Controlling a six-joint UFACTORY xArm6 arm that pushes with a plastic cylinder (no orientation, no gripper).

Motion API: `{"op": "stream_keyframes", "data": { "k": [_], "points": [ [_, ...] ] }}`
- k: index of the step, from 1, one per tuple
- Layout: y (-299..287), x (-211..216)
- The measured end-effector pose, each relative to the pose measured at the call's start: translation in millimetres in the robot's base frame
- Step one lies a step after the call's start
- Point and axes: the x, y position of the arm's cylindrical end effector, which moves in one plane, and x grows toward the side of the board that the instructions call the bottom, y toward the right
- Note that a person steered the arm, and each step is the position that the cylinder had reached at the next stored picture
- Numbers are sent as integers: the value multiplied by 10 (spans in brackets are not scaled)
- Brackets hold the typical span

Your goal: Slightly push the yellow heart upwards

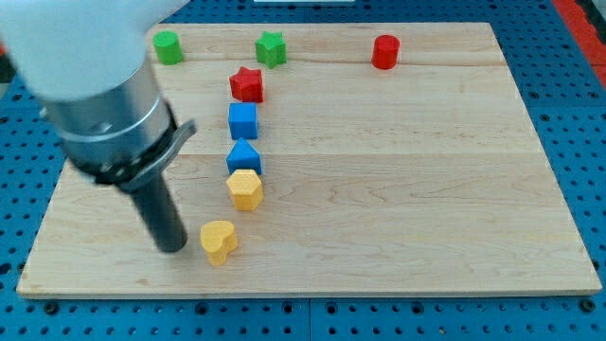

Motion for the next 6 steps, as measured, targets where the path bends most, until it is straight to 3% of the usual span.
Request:
{"op": "stream_keyframes", "data": {
  "k": [1,5,6],
  "points": [
    [132,263],
    [767,159],
    [1328,166]
  ]
}}
